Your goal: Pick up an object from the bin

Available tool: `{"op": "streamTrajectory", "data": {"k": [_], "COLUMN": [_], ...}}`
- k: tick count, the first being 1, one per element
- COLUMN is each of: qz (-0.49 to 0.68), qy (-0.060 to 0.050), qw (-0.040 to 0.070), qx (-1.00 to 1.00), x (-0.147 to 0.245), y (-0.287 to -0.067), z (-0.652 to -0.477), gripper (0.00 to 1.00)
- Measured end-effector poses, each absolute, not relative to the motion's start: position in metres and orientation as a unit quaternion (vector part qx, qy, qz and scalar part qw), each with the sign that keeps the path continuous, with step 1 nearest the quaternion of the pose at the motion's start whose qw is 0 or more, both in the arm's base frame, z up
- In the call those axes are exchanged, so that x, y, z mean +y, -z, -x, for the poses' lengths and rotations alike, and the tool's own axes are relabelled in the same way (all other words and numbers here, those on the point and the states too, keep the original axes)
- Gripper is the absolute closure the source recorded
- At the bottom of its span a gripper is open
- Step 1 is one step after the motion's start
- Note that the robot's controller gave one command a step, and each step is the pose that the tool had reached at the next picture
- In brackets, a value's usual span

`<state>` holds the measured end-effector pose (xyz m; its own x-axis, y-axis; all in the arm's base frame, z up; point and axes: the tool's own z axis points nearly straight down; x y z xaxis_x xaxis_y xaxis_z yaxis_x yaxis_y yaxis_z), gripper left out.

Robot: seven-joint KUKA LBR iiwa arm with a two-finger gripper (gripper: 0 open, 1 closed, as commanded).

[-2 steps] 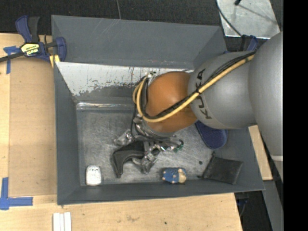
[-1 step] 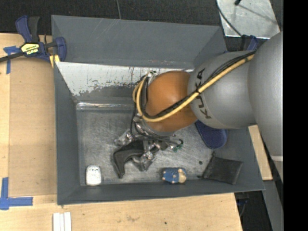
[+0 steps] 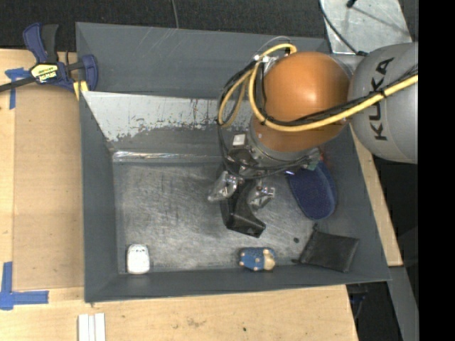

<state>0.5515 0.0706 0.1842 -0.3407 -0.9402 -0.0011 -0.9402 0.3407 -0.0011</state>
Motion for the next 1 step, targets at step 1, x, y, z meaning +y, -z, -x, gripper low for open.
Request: {"op": "streamTrajectory", "data": {"k": [1], "qz": [0.588], "qy": [0.001], "qw": [0.002], "qx": [0.809], "x": [0.0663], "y": [-0.2505], "z": [-0.5551], "gripper": [1.00]}}
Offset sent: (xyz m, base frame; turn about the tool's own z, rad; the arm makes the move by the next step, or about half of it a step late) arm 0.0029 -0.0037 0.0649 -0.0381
